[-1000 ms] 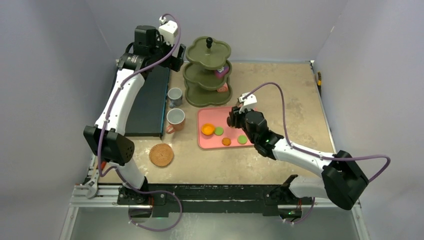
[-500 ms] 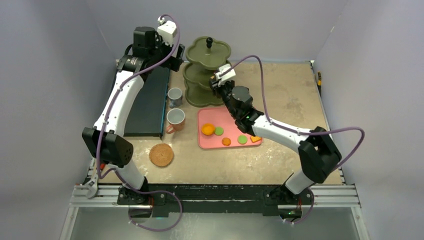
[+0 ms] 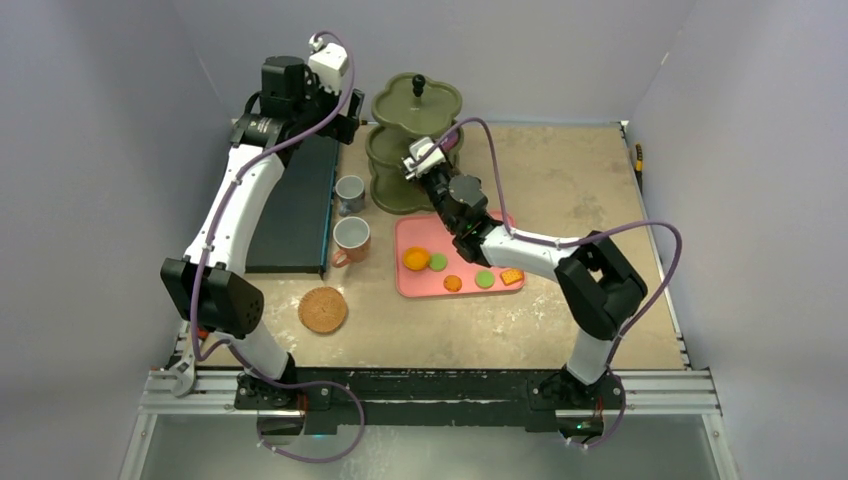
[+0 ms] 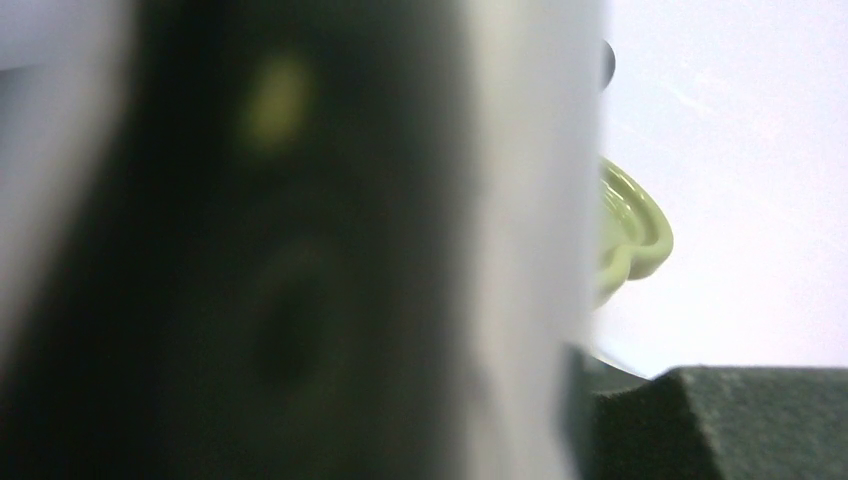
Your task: Serve the afternoon tea
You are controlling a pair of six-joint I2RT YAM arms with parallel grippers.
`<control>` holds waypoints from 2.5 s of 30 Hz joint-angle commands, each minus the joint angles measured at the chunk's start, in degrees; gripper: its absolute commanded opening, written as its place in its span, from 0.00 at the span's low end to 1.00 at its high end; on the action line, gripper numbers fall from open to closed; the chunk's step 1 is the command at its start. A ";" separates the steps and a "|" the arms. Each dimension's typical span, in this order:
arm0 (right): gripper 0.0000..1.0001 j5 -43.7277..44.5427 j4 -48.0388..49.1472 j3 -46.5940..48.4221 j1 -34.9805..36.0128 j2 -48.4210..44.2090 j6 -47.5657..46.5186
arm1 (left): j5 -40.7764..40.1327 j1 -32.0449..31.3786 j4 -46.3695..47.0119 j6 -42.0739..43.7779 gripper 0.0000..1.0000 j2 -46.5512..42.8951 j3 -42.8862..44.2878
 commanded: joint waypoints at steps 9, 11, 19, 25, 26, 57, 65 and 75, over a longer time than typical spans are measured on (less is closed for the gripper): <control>0.53 -2.84 7.35 7.68 -0.04 6.47 -5.34 | 0.40 1.18 2.61 0.63 0.99 -3.28 -1.09; 0.55 -3.20 6.80 8.23 -0.20 6.97 -4.85 | 0.47 1.25 2.70 0.62 0.99 -3.39 -1.26; 0.60 -5.84 4.38 7.65 -0.58 5.57 -3.71 | 0.89 1.41 3.35 0.64 0.99 -4.29 -2.37; 0.62 -7.00 4.12 5.77 -0.79 2.61 -2.57 | 1.02 1.44 4.35 1.15 0.99 -5.35 -3.44; 0.63 -7.06 4.29 5.25 -0.77 1.94 -2.24 | 0.99 1.42 4.30 1.13 0.99 -5.33 -3.49; 0.61 -13.69 -4.04 -25.62 5.26 -23.96 19.57 | 1.00 1.53 2.27 1.41 0.99 -5.58 -1.99; 0.63 -15.15 -5.93 -28.89 5.78 -24.15 21.04 | 1.19 1.51 2.26 1.20 0.99 -5.54 -1.97; 0.66 -16.36 -4.52 -28.48 5.95 -18.47 21.50 | 1.20 1.53 2.09 1.28 0.99 -5.46 -1.31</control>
